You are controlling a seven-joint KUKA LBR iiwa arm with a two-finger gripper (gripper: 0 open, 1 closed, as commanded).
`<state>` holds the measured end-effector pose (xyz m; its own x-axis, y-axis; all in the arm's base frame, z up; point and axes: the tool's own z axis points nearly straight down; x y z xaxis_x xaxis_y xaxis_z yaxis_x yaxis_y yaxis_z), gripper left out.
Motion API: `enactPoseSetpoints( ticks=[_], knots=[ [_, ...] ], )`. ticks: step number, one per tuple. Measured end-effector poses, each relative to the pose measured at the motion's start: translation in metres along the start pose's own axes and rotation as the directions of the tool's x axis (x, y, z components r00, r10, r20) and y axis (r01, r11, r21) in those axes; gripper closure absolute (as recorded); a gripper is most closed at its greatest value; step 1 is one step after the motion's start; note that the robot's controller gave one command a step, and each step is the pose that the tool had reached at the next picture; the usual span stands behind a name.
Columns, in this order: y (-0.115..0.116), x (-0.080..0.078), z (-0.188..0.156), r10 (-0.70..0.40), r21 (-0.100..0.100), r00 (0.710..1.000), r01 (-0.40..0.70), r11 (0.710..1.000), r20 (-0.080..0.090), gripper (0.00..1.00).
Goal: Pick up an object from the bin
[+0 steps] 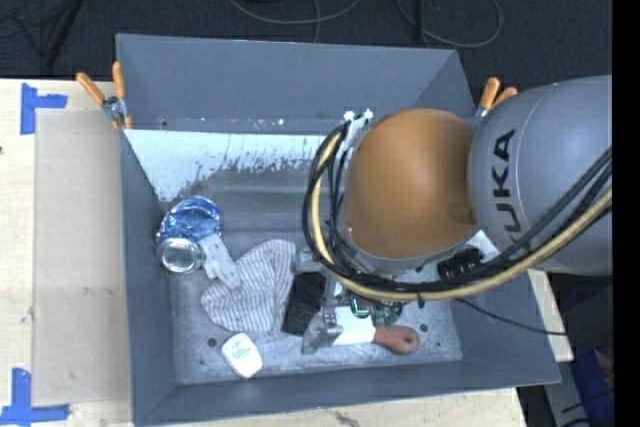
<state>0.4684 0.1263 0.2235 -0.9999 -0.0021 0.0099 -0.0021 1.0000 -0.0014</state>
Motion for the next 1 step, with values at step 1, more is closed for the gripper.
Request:
enactPoseSetpoints(
  ticks=[1],
  knots=[
    [-0.0007,-0.0017,-0.0035,0.003,-0.001,1.000,-0.003,1.000,0.008,0.00]
  ],
)
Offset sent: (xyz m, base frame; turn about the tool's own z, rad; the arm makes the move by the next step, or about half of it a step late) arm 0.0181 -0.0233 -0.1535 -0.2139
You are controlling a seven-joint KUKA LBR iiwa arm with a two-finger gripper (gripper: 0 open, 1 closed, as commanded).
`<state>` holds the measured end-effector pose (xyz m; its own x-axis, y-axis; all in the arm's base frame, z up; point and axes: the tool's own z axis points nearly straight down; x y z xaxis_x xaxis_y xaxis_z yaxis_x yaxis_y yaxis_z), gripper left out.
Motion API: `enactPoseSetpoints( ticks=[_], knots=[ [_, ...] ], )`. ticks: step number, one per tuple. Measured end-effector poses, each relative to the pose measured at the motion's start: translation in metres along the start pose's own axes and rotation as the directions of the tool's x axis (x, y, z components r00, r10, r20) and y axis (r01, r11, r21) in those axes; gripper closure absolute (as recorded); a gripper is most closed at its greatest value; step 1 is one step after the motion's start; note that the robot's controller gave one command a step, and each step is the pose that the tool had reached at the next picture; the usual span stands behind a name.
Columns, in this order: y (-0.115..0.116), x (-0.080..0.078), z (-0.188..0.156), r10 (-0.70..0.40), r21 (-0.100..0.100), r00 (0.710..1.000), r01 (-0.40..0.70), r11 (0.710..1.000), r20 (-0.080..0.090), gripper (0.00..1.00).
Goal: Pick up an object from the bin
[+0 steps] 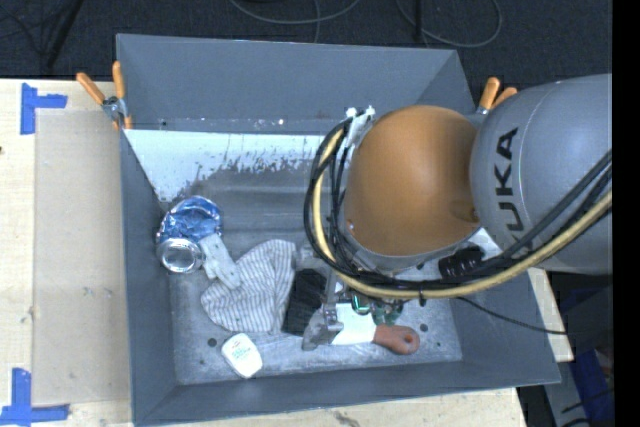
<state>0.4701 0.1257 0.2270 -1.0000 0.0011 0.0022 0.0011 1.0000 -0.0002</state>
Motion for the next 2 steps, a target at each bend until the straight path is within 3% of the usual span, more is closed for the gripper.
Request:
enactPoseSetpoints(
  ticks=[1,2],
  knots=[
    [-0.0206,-0.0199,0.1498,-0.216,-0.001,0.976,0.216,0.976,0.005,1.00],
    [-0.0208,-0.0198,0.1497,-0.214,-0.002,0.977,0.214,0.977,0.005,1.00]
  ],
)
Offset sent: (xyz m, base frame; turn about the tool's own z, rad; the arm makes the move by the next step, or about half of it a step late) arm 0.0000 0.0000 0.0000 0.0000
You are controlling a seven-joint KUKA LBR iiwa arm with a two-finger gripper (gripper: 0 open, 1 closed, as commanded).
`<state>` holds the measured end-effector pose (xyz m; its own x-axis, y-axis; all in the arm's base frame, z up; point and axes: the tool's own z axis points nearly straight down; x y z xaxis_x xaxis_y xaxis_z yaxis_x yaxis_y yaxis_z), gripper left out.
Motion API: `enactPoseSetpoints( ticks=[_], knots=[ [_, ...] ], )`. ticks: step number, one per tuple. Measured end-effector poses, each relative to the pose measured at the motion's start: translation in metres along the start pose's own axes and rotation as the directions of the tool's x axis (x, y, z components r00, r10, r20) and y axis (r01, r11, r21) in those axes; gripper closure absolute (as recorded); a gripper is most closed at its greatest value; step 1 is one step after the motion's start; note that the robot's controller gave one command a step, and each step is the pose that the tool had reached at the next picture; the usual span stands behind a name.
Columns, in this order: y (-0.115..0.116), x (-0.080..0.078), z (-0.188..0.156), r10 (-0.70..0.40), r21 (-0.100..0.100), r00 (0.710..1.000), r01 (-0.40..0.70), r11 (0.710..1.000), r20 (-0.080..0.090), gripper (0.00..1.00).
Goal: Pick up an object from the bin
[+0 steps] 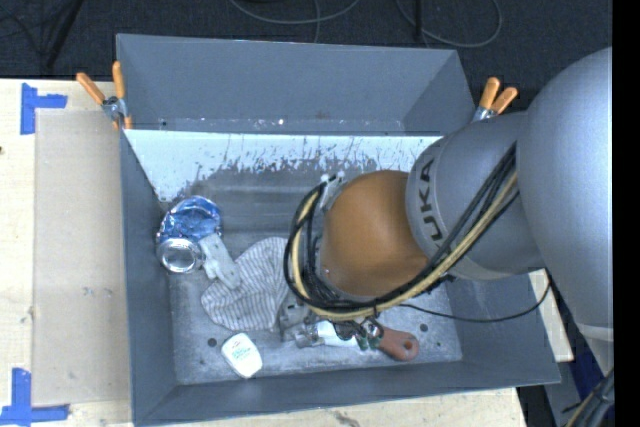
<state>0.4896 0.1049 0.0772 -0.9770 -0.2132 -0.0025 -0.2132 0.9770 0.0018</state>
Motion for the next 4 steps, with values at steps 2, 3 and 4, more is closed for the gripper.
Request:
enactPoseSetpoints(
  ticks=[2,3,4],
  knots=[
    [-0.032,0.018,-0.088,-0.047,0.000,0.999,0.047,0.999,-0.009,1.00],
    [-0.045,0.016,-0.106,-0.055,0.001,0.999,0.055,0.999,-0.003,0.00],
    [-0.051,0.015,-0.085,-0.068,0.001,0.998,0.068,0.998,-0.005,0.00]
  ],
)
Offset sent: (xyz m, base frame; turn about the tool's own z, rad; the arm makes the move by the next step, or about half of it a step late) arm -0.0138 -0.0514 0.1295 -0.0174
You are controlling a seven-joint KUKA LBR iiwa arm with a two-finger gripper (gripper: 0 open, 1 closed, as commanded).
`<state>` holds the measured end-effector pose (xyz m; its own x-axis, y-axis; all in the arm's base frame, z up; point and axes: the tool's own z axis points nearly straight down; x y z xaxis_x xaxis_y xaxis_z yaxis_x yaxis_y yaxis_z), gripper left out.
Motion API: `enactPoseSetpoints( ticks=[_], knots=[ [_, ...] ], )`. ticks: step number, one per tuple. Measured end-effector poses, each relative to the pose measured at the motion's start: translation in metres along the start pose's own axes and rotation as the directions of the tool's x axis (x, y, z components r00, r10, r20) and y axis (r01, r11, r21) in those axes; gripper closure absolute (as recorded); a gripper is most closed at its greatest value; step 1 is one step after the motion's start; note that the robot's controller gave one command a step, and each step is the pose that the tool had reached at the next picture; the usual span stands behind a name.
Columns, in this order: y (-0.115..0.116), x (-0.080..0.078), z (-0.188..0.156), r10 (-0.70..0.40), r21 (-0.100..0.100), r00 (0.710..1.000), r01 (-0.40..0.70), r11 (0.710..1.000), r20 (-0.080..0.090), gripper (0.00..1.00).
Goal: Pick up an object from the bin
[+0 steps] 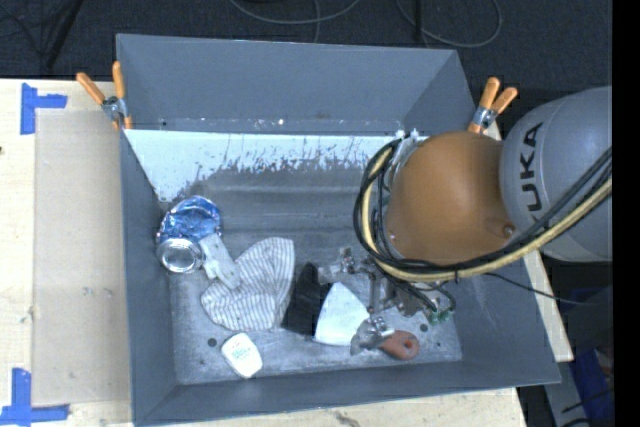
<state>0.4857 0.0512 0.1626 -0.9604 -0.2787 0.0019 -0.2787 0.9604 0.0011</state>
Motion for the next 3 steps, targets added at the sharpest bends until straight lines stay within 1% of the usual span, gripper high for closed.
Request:
enactPoseSetpoints(
  ticks=[1,2,3],
  knots=[
    [-0.018,-0.025,0.083,-0.090,-0.009,0.996,0.090,0.996,-0.014,1.00],
    [-0.018,-0.025,0.083,-0.089,-0.009,0.996,0.089,0.996,-0.014,1.00],
    [-0.009,-0.039,0.055,-0.147,-0.005,0.989,0.147,0.989,-0.005,1.00]
  ],
)
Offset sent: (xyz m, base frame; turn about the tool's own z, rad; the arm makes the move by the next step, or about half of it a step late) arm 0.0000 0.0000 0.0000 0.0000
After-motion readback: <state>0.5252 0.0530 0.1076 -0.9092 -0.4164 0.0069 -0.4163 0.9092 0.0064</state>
